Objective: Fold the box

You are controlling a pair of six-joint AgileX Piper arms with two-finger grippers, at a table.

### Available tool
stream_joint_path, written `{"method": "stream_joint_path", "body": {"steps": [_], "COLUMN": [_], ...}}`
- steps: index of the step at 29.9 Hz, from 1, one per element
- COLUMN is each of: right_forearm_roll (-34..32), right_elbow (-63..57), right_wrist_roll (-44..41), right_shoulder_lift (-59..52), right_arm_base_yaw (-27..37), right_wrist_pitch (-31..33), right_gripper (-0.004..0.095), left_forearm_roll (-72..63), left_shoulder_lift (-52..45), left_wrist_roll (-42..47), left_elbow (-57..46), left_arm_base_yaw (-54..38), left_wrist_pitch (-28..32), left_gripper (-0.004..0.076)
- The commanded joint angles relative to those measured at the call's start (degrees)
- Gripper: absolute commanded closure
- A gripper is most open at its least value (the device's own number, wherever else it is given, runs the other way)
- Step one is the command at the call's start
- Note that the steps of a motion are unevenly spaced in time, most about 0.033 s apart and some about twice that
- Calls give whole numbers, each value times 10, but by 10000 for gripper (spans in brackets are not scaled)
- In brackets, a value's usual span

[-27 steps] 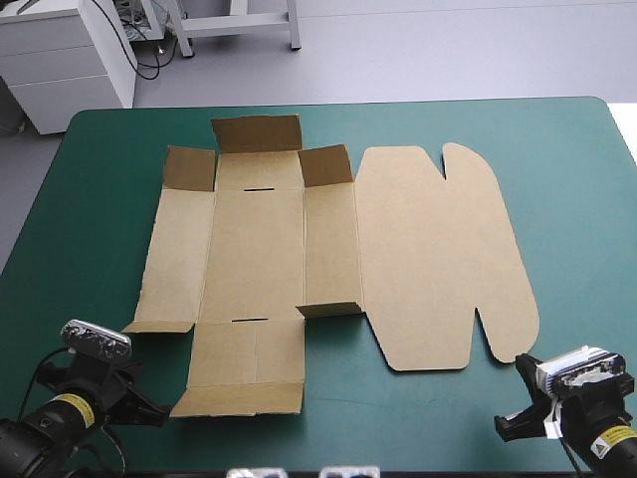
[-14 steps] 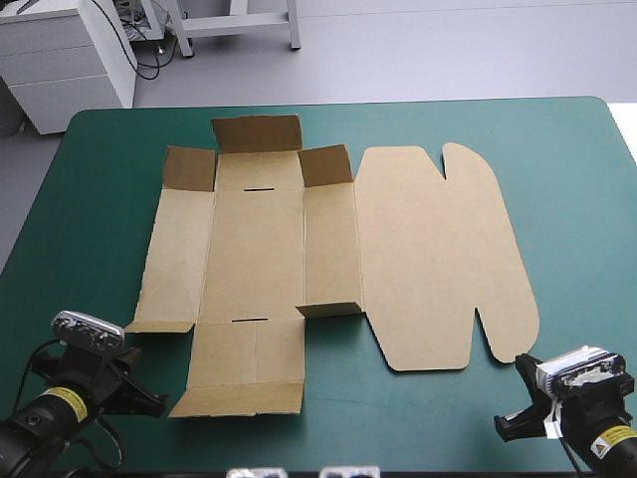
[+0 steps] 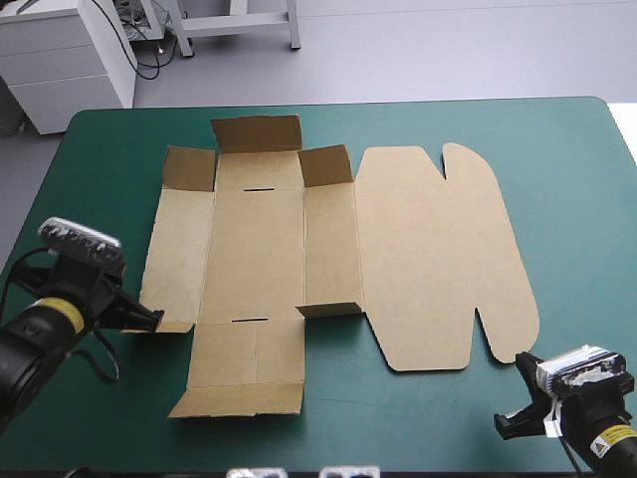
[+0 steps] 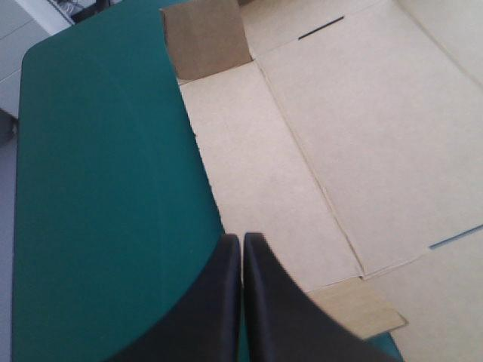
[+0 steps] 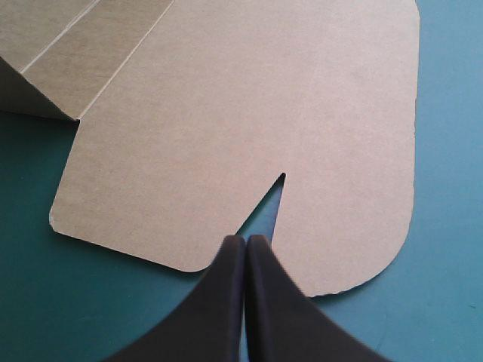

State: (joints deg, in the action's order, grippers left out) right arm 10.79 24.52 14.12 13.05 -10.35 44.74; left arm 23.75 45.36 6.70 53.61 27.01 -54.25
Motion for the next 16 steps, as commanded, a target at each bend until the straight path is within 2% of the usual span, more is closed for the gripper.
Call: {"method": "stream_joint_path", "body": {"steps": [1, 3, 10, 12, 16], "right_forearm_roll": [1, 1, 1, 1, 1], "right_elbow": [15, 15, 15, 15, 15], "right_wrist_roll": [1, 1, 1, 1, 1], "right_shoulder_lift": [11, 11, 11, 11, 11], "right_arm_base_yaw": [0, 0, 0, 0, 0], "right_wrist_pitch": [-43, -43, -43, -43, -43], "right_gripper": [927, 927, 927, 927, 927], "left_forearm_roll": [48, 50, 21, -25, -185], "left_shoulder_lift": [80, 120, 206, 211, 211], "left_wrist_roll": [2, 2, -27, -61, -180], "left_elbow": [66, 92, 174, 191, 214], "left_arm_base_yaw": [2, 2, -3, -23, -123], "left_wrist_pitch": [8, 7, 14, 17, 8], "left_gripper": [724, 701, 704, 704, 704]}}
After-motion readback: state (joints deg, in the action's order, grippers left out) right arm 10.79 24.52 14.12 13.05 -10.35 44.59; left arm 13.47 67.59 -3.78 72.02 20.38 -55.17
